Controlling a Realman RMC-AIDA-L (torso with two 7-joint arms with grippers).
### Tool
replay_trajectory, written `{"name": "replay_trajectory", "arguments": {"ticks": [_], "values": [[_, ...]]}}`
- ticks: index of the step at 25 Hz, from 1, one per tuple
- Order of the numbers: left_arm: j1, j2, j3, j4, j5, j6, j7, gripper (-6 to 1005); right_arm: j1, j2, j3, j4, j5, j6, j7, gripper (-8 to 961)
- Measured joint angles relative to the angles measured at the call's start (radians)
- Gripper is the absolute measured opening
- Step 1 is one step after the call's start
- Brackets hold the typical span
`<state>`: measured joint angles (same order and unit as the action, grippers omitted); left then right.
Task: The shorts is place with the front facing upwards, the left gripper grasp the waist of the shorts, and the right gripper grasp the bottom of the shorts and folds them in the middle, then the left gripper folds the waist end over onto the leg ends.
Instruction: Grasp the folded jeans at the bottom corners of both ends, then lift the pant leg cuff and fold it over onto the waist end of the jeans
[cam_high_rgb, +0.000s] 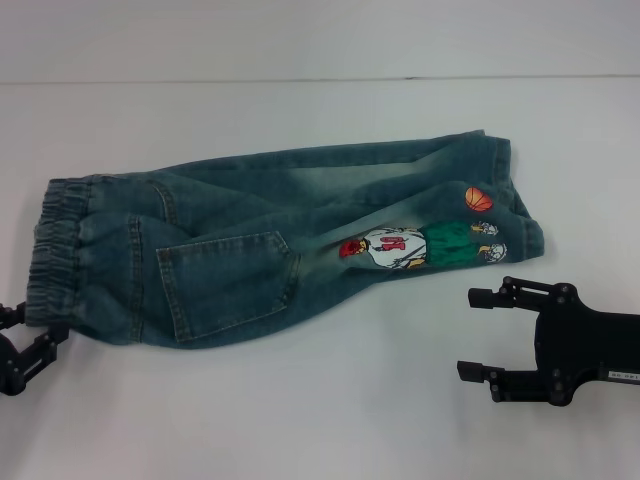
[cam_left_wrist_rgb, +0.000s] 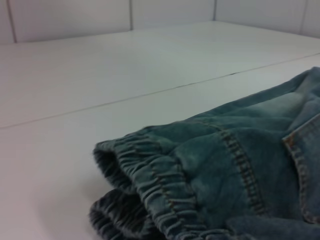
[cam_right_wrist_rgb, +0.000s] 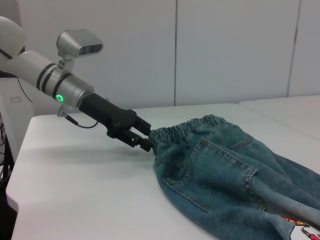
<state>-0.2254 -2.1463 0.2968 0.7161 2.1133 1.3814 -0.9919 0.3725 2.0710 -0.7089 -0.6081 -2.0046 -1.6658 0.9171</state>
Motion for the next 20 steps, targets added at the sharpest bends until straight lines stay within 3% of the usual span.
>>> {"name": "replay_trajectory", "arguments": {"ticks": [7, 18, 20], "values": [[-0.005, 0.000, 0.005, 0.003, 0.001, -0.003, 0.007, 474, 0.000, 0.000, 0.006, 0.003, -0.003, 0.005, 0.000, 839], [-0.024, -0.012, 0.020, 0.010, -0.004, -0.002, 0.000, 49, 0.009, 0.003, -0.023, 0.005, -0.020, -0.003, 0.001, 839], [-0.024, -0.015, 0.018, 0.028, -0.009, 0.018, -0.014, 49, 0.009, 0.003, -0.019, 0.005, -0.020, -0.004, 0.001, 838]]}}
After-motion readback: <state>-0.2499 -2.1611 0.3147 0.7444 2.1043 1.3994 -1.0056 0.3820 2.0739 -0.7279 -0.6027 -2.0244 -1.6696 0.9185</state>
